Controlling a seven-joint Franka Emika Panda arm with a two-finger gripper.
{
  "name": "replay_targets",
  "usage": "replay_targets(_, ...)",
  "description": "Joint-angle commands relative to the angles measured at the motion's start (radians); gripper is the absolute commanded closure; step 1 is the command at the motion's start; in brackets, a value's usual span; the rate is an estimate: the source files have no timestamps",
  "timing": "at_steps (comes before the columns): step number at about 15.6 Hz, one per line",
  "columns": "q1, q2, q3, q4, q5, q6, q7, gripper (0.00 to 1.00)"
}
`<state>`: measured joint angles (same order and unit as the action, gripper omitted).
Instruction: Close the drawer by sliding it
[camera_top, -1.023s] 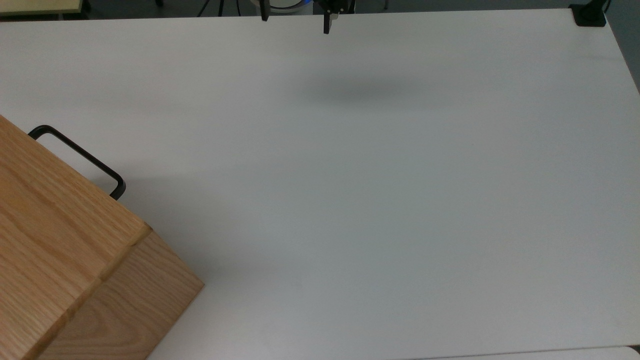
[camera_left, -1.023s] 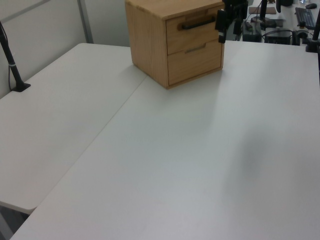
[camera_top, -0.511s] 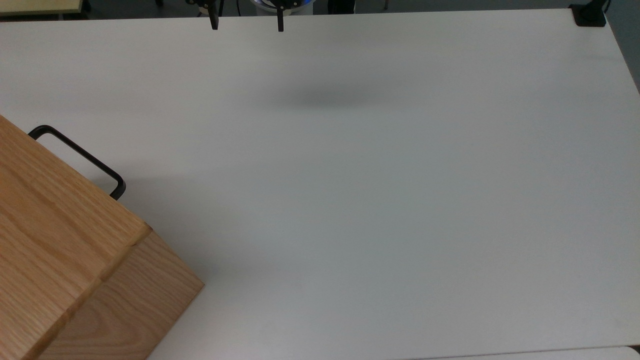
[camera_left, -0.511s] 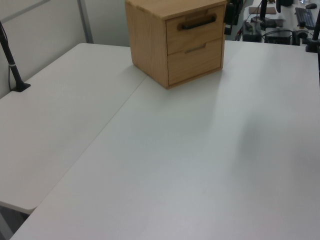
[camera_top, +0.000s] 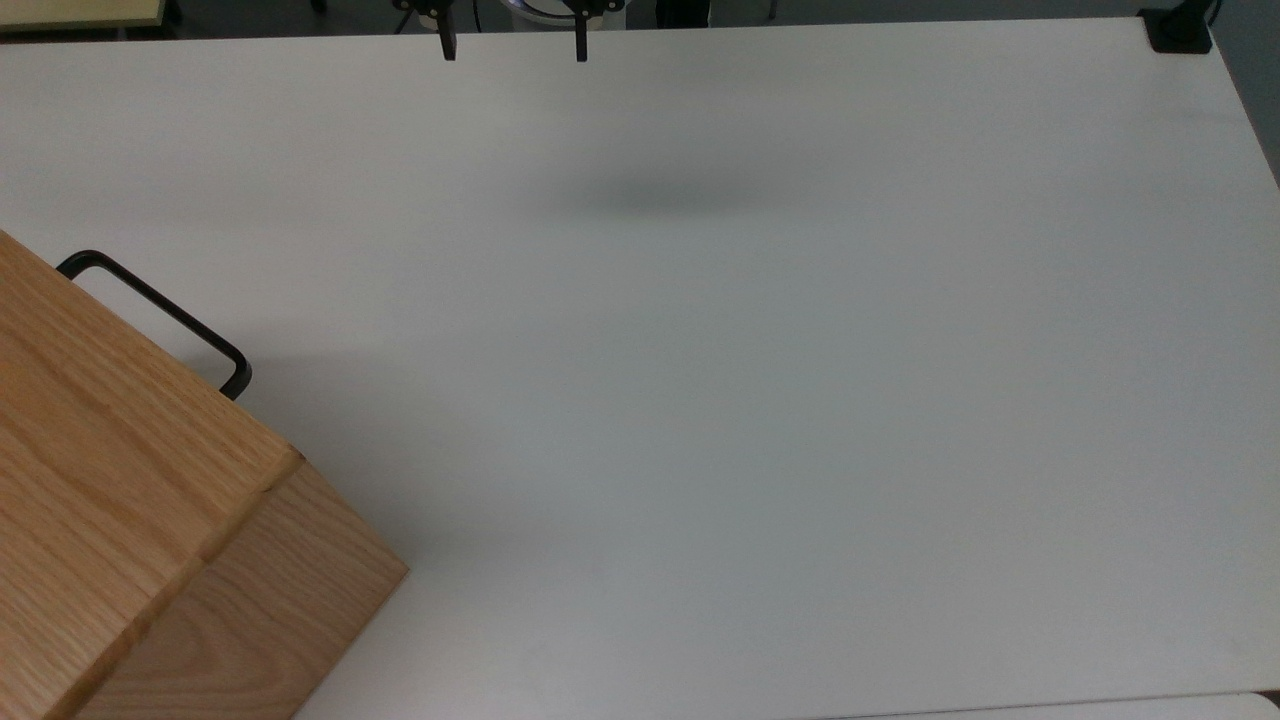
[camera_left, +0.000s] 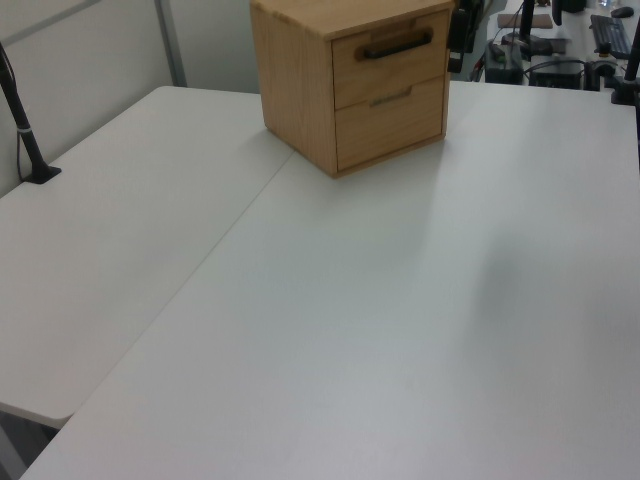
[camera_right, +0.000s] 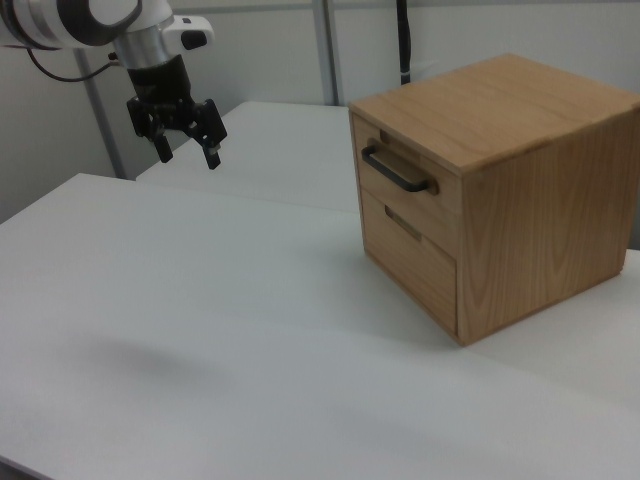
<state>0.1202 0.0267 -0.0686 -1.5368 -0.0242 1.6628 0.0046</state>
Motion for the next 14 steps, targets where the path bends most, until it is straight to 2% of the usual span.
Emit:
replay_targets(1,0.016,-0.024,-0.013,-0.025,-0.006,-0.005,-0.018,0.0)
replay_targets(8,0.009,-0.025,-0.037,-0.019,-0.008,-0.029,-0.055,0.0)
replay_targets(14,0.009,-0.025,-0.037,-0.02,-0.007,-0.029,-0.049,0.0)
